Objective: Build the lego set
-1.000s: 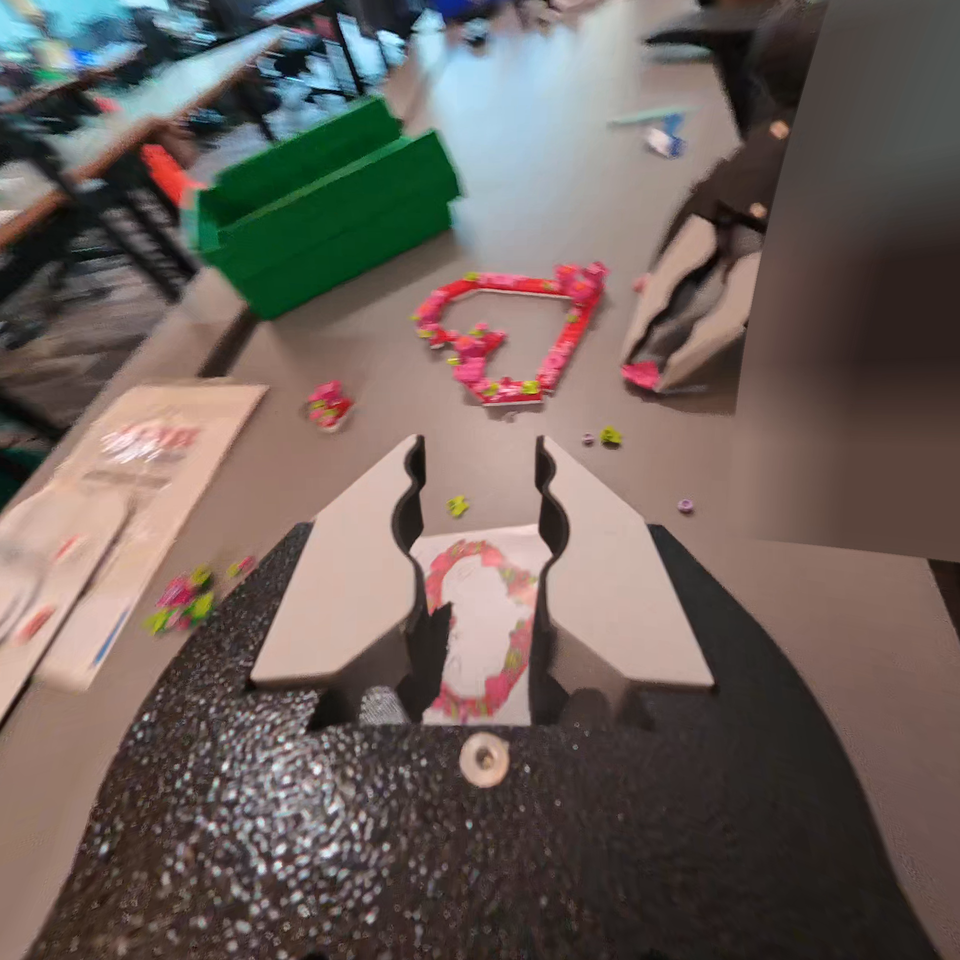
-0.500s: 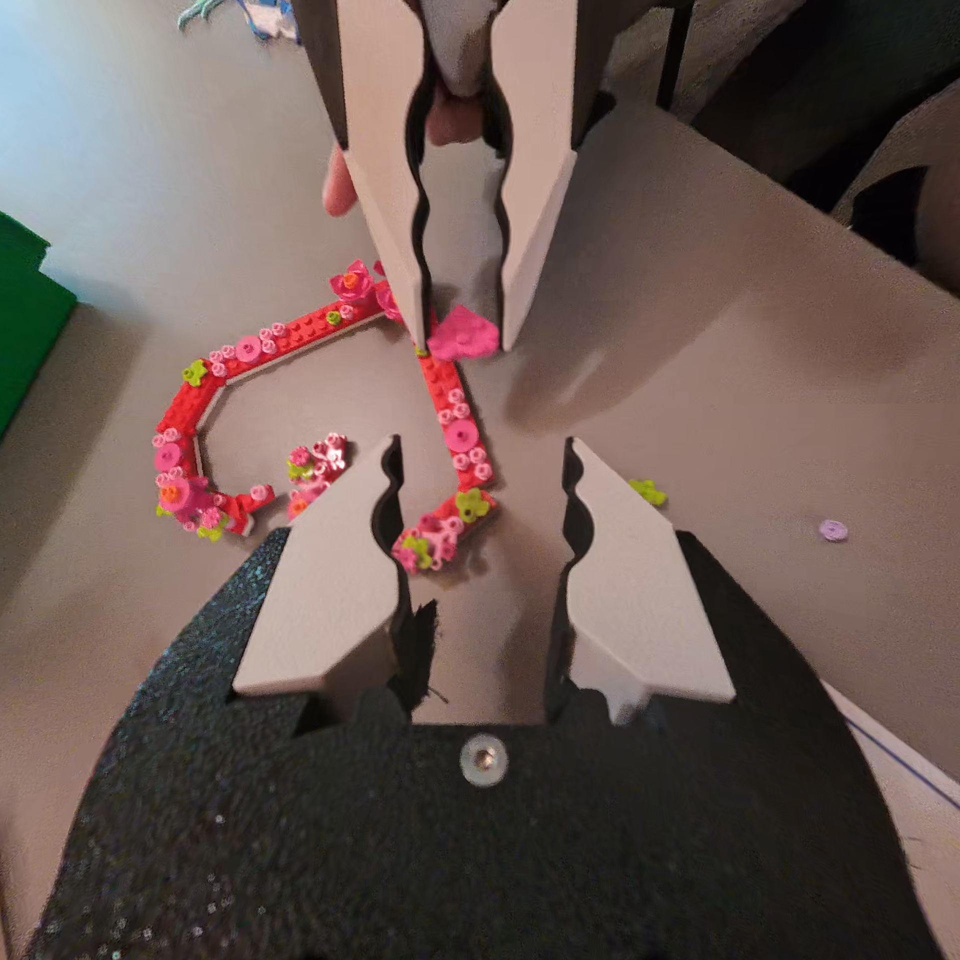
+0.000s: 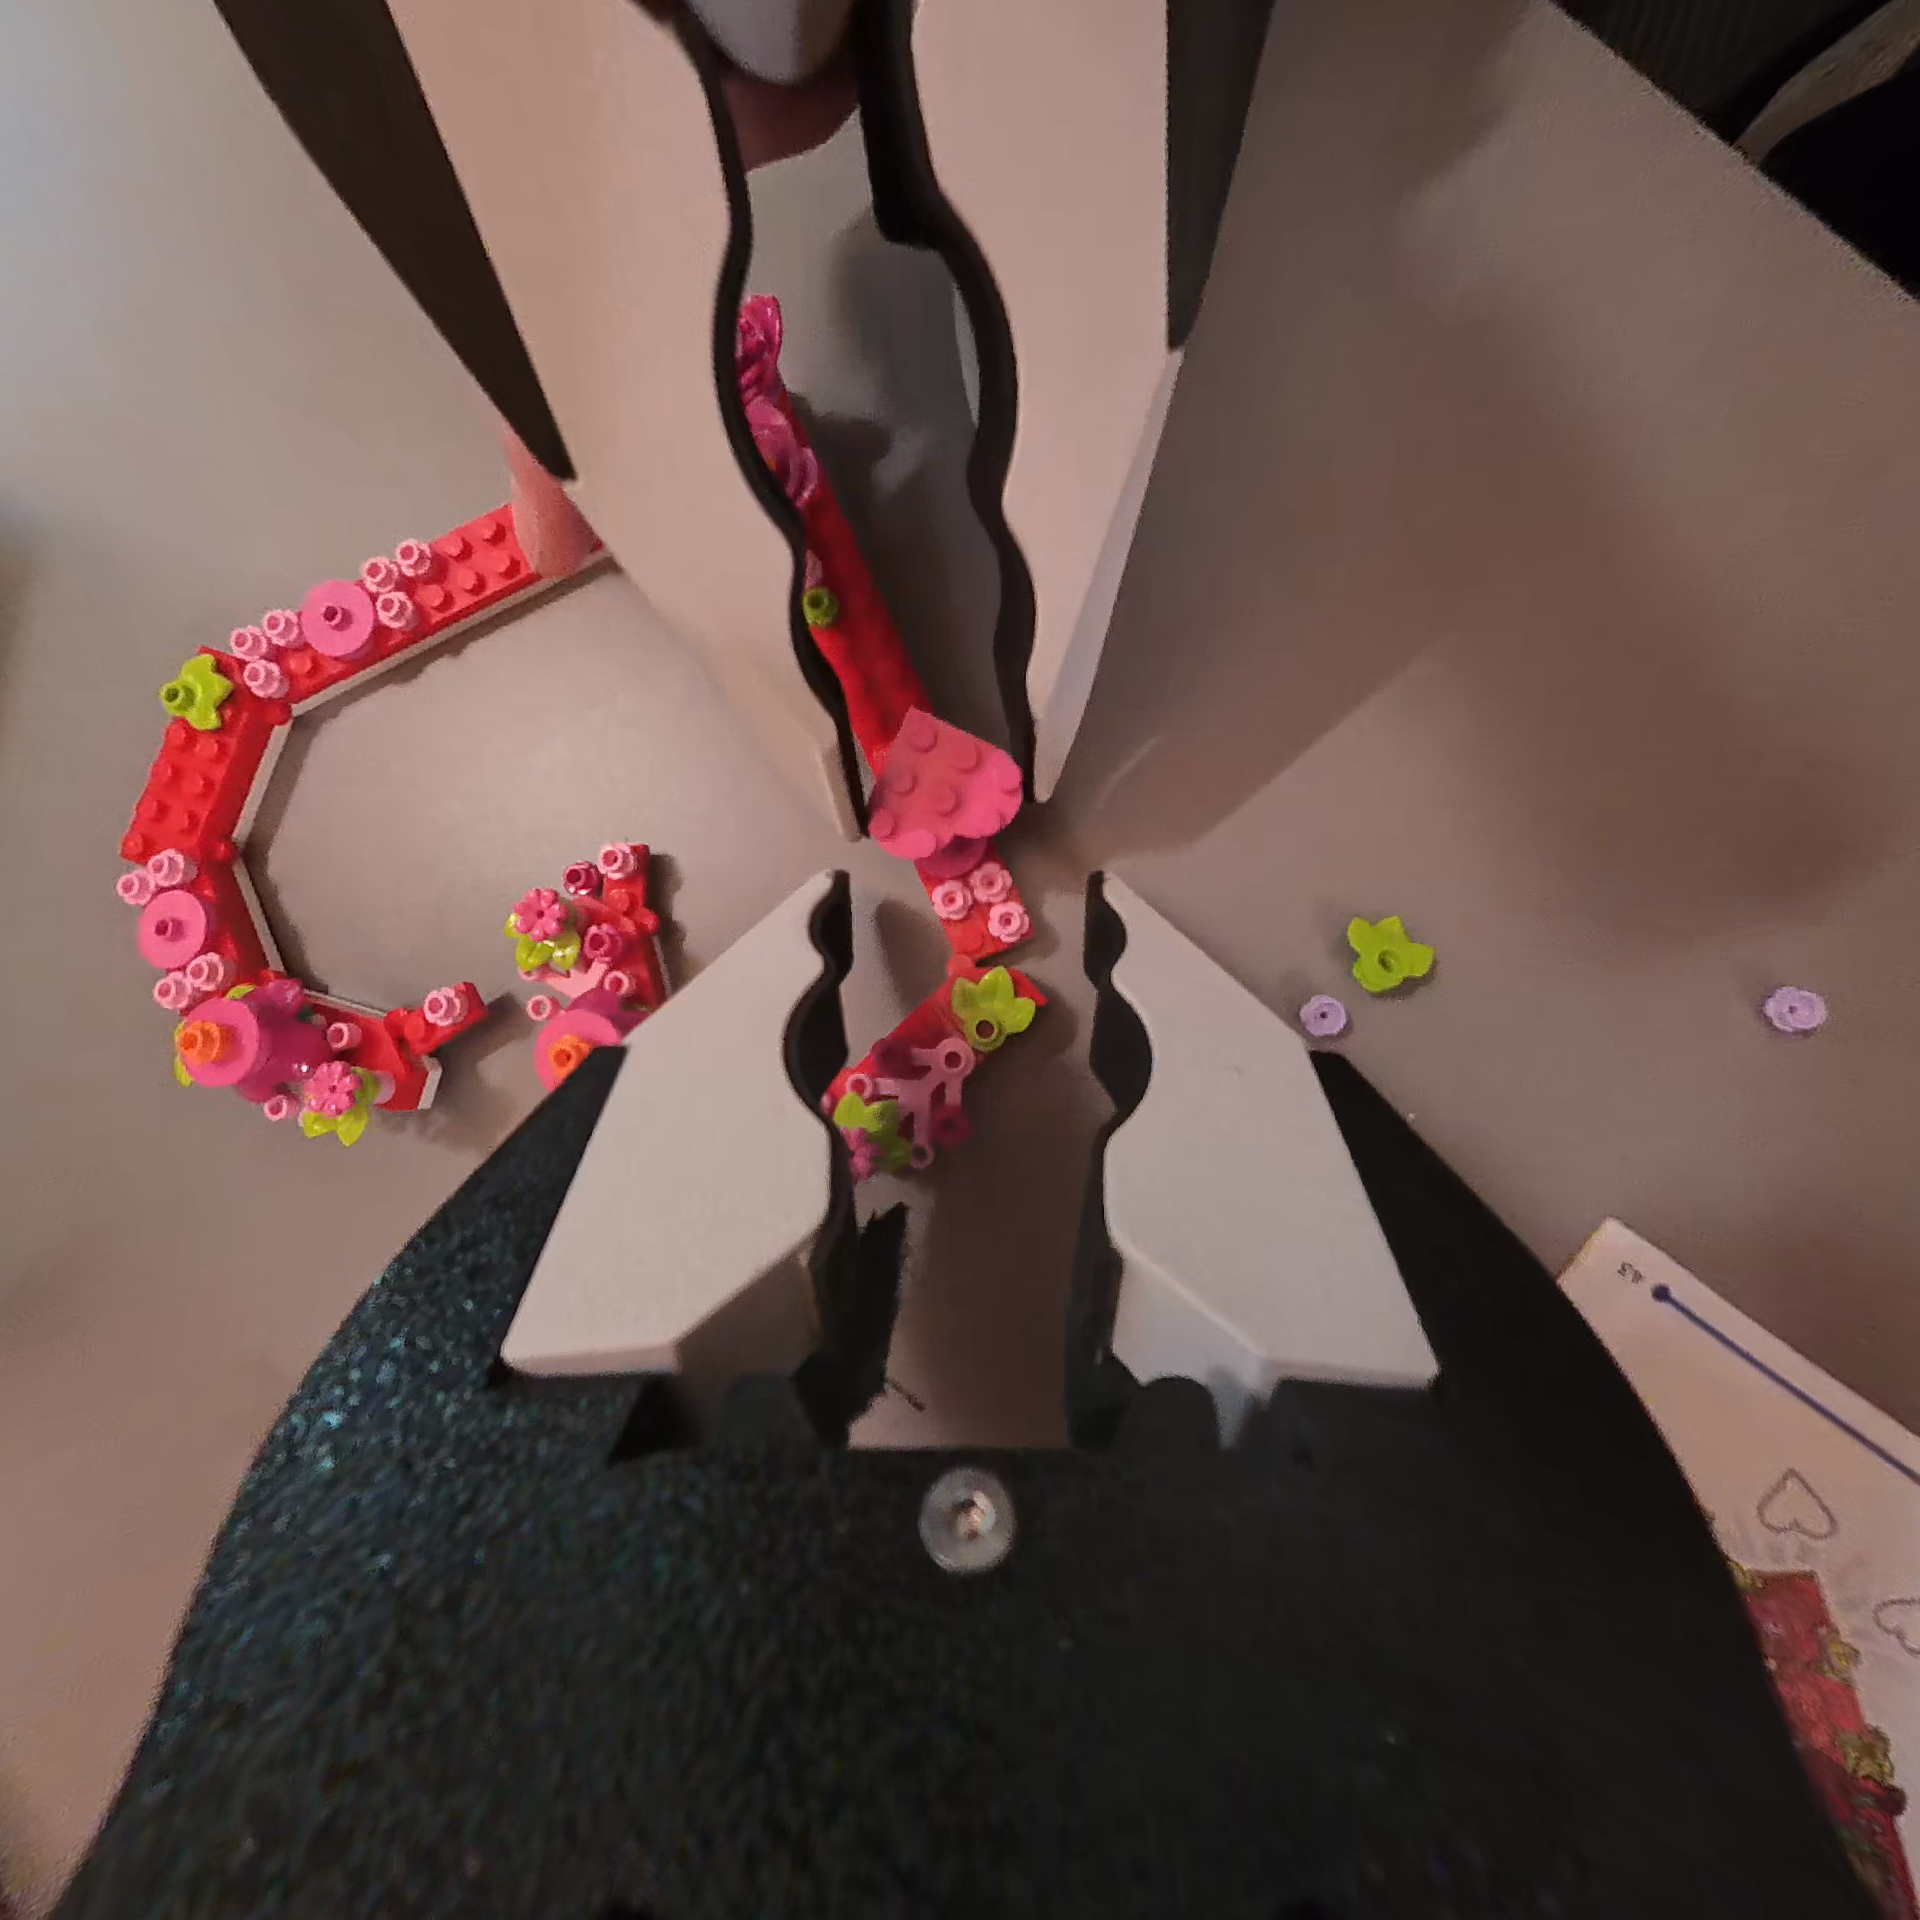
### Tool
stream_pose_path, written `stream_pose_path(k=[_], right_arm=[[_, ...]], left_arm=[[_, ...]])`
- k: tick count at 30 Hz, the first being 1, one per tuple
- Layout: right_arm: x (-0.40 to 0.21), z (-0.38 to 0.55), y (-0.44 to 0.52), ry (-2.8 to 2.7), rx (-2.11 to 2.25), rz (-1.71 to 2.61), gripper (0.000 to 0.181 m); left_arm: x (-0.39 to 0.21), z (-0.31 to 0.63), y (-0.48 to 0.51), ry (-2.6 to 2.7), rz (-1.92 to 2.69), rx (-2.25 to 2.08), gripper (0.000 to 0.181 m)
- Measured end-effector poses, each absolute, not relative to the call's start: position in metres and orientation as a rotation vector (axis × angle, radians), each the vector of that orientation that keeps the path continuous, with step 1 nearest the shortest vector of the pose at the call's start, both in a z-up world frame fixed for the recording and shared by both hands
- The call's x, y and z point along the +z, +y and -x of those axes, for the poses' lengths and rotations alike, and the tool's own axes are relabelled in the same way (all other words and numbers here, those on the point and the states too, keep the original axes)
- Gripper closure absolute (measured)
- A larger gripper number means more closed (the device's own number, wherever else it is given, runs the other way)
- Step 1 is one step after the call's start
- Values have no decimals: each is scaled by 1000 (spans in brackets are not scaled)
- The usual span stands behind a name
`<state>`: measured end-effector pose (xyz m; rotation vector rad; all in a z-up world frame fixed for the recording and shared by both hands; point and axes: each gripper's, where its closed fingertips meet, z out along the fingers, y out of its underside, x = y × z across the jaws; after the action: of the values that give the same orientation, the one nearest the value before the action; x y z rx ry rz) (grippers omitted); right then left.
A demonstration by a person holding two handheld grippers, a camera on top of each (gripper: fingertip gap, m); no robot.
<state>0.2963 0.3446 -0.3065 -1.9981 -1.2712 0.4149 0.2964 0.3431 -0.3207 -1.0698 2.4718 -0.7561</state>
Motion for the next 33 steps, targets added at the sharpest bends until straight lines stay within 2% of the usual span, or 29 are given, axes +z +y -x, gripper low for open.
stream_pose_path(k=[8, 15, 33], right_arm=[[-310, -291, 349, -1262, 415, 2021, 155], [-313, -291, 349, -1289, 384, 2043, 155], [-318, -297, 350, -1322, 312, 2083, 154]], left_arm=[[-326, -286, 345, 2516, 1095, -676, 138], [-327, -286, 349, 2515, 991, -639, 168], [-326, -289, 352, 2483, 886, -641, 171]])
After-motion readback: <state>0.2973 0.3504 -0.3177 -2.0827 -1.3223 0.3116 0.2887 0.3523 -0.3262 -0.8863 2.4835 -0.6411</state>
